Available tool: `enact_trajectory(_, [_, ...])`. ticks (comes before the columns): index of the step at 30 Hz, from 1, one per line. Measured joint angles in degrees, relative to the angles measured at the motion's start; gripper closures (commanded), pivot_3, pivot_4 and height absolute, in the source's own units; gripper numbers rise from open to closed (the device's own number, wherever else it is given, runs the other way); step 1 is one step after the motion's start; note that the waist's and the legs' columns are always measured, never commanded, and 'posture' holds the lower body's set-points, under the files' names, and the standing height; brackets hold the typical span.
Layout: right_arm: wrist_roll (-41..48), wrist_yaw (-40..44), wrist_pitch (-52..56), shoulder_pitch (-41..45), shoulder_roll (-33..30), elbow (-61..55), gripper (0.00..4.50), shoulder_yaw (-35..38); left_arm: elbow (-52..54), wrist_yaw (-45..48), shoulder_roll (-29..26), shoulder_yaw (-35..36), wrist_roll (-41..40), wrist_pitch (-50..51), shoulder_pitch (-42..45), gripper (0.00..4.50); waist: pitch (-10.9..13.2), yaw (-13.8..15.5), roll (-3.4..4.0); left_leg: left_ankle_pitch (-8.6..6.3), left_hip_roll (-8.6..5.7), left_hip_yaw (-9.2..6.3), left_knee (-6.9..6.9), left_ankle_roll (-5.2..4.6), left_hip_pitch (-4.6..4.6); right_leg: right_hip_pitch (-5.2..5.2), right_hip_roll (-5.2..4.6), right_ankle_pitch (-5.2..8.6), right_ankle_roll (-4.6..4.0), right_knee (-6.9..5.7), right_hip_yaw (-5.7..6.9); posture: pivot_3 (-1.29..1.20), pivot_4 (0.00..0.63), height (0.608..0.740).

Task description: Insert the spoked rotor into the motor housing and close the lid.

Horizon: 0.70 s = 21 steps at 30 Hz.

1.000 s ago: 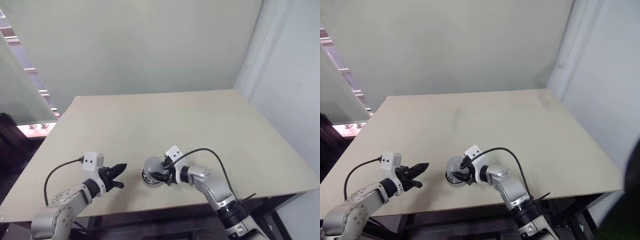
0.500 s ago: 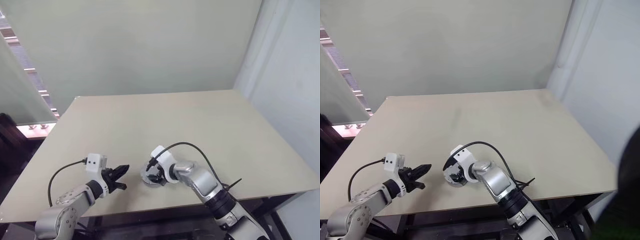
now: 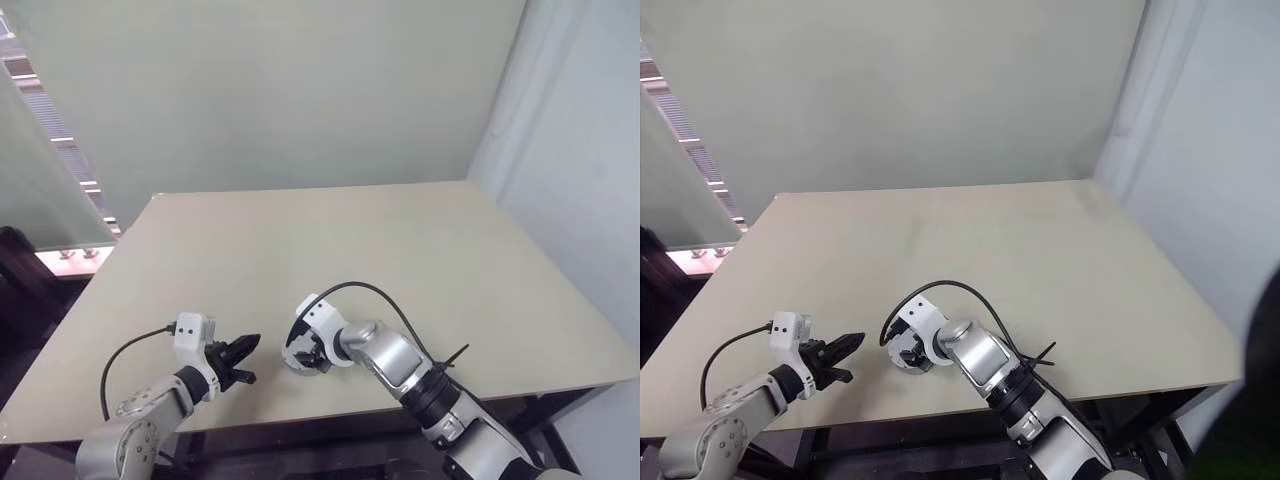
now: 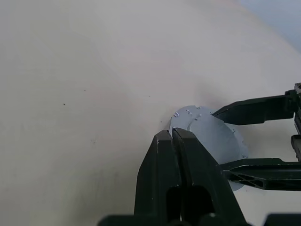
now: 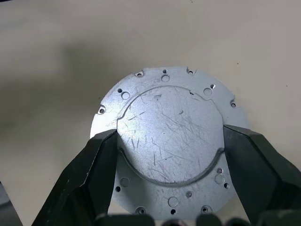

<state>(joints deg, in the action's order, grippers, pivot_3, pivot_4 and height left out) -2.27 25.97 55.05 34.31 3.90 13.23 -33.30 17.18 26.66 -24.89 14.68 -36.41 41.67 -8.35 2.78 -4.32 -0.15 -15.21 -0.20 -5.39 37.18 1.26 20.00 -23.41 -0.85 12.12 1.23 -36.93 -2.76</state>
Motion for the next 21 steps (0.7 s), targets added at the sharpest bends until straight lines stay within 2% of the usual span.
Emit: enact_trajectory(21, [0.1,0.5,1.8,3.0,1.3,4.7,1.28,0.9,-0.1,0.1,0.8,-0.5,0.7,-0.9,0.3,4.5,0.0,0.0,0.15,0.0,0.04,0.01,-0.01,0.01,-0.21,0.07,-0.01,0.02,-0.02,0.01,0.05,0.0,0.0,0.74])
